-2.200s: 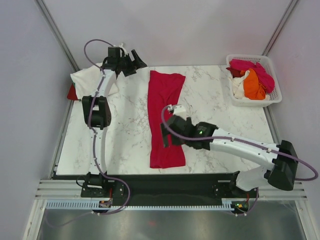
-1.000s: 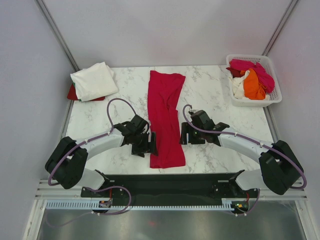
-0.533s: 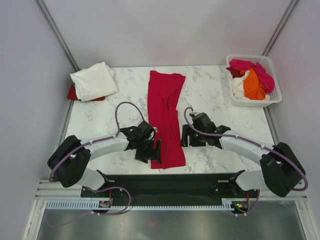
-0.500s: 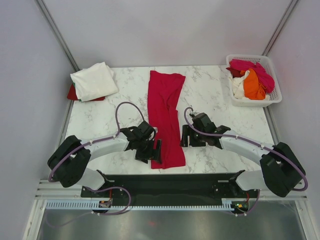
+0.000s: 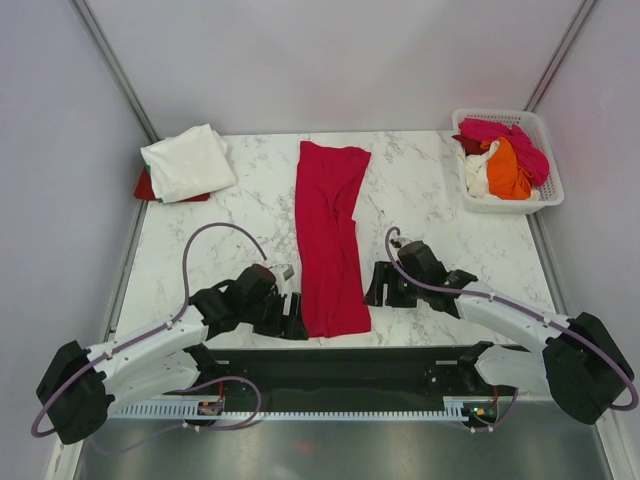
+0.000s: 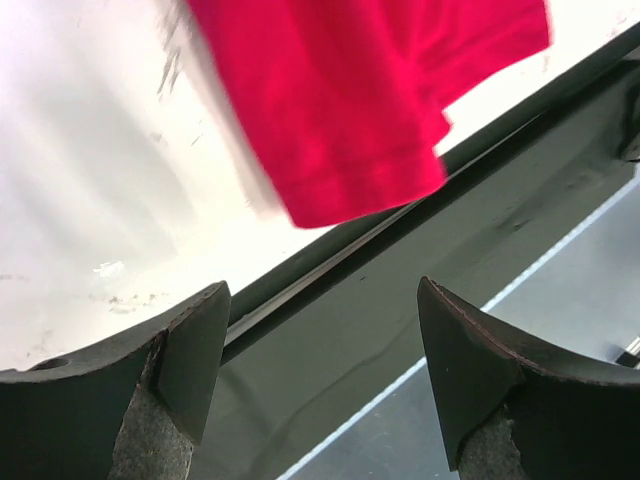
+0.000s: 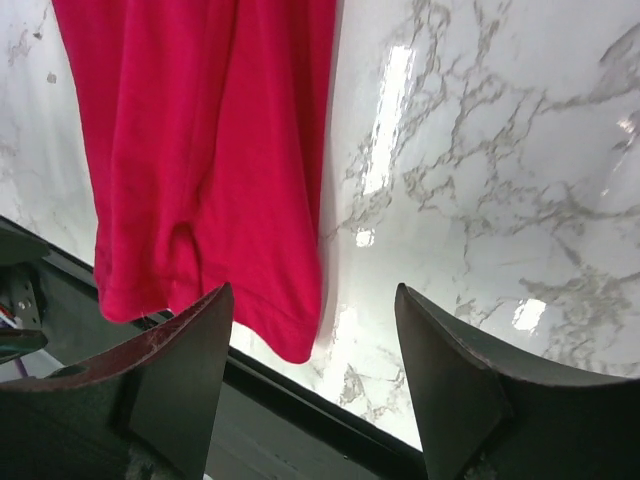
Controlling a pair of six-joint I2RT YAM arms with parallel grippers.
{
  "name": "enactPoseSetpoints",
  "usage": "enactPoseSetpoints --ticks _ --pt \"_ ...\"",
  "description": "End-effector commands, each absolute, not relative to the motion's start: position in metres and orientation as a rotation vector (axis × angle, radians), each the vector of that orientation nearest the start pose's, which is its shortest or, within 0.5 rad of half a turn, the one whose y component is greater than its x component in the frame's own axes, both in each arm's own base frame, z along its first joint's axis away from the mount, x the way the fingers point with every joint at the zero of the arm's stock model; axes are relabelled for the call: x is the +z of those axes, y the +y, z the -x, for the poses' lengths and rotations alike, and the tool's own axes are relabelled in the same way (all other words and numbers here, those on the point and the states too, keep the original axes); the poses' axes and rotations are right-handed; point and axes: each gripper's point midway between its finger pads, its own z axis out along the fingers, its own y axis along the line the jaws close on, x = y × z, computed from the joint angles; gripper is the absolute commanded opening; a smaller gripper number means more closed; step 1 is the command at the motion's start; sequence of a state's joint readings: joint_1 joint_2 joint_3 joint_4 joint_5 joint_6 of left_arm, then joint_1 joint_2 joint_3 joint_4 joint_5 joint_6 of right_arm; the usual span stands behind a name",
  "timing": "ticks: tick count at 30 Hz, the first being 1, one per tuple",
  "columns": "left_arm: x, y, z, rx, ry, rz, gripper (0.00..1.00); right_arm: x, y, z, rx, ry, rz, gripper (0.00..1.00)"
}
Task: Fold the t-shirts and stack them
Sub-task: Fold the tshirt
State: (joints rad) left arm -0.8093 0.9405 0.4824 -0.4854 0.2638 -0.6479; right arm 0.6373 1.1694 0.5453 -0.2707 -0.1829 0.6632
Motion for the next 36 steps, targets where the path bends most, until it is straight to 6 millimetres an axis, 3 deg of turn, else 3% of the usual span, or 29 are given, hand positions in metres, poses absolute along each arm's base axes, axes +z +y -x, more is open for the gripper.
enactPoseSetpoints --ticks 1,4,7,18,21,23,24,25,27,28,29,30,31,32,33,34,35,36 --pt "0.041 -0.197 -0.091 -0.818 2.746 -0.313 0.83 0.057 0.226 -0.172 0.891 2.588 0.013 0.74" --pt "0.032 -0.191 -0.086 -0.802 2.768 -0.311 0.83 0.047 0.232 -0.156 0.921 2.611 0.019 0.73" --pt "0.039 -0.195 -0.089 -0.822 2.74 -0.313 0.83 0.038 0.233 -0.149 0.911 2.629 0.021 0.73" --pt "0.094 -0.22 -0.114 -0.932 2.576 -0.319 0.83 0.038 0.237 -0.158 0.873 2.624 0.075 0.74" --pt "0.141 -0.228 -0.123 -1.023 2.42 -0.324 0.83 0.038 0.232 -0.16 0.83 2.621 0.093 0.74" --pt "0.196 -0.233 -0.127 -1.113 2.245 -0.331 0.83 0.039 0.227 -0.163 0.789 2.602 0.089 0.75" --pt "0.209 -0.203 -0.176 -0.851 2.128 -0.079 0.62 0.044 0.225 -0.165 0.788 2.577 0.098 0.75" --pt "0.232 -0.205 -0.173 -0.952 2.093 0.043 0.99 0.048 0.225 -0.167 0.789 2.557 0.096 0.76" --pt "0.287 -0.199 -0.161 -1.053 1.924 -0.02 1.0 0.058 0.223 -0.171 0.798 2.495 0.09 0.79" --pt "0.319 -0.196 -0.152 -1.102 1.825 -0.089 0.97 0.062 0.223 -0.173 0.811 2.466 0.091 0.79" --pt "0.349 -0.194 -0.144 -1.154 1.714 -0.127 0.67 0.066 0.221 -0.172 0.831 2.427 0.089 0.8" --pt "0.376 -0.183 -0.133 -1.186 1.619 -0.136 0.14 0.073 0.224 -0.177 0.862 2.361 0.084 0.81" --pt "0.409 -0.172 -0.125 -1.197 1.521 -0.141 0.08 0.075 0.223 -0.178 0.876 2.333 0.067 0.82" --pt "0.425 -0.165 -0.122 -1.196 1.47 -0.142 0.11 0.071 0.219 -0.176 0.879 2.312 0.057 0.83" --pt "0.436 -0.159 -0.12 -1.172 1.433 -0.155 0.61 0.074 0.22 -0.18 0.896 2.274 0.049 0.84" --pt "0.445 -0.153 -0.121 -1.149 1.411 -0.14 0.91 0.073 0.22 -0.18 0.901 2.269 0.039 0.84" --pt "0.442 -0.152 -0.125 -1.122 1.421 -0.129 0.94 0.067 0.219 -0.178 0.896 2.28 0.035 0.84" --pt "0.424 -0.152 -0.132 -1.075 1.488 -0.121 0.09 0.065 0.219 -0.178 0.895 2.285 0.03 0.84"
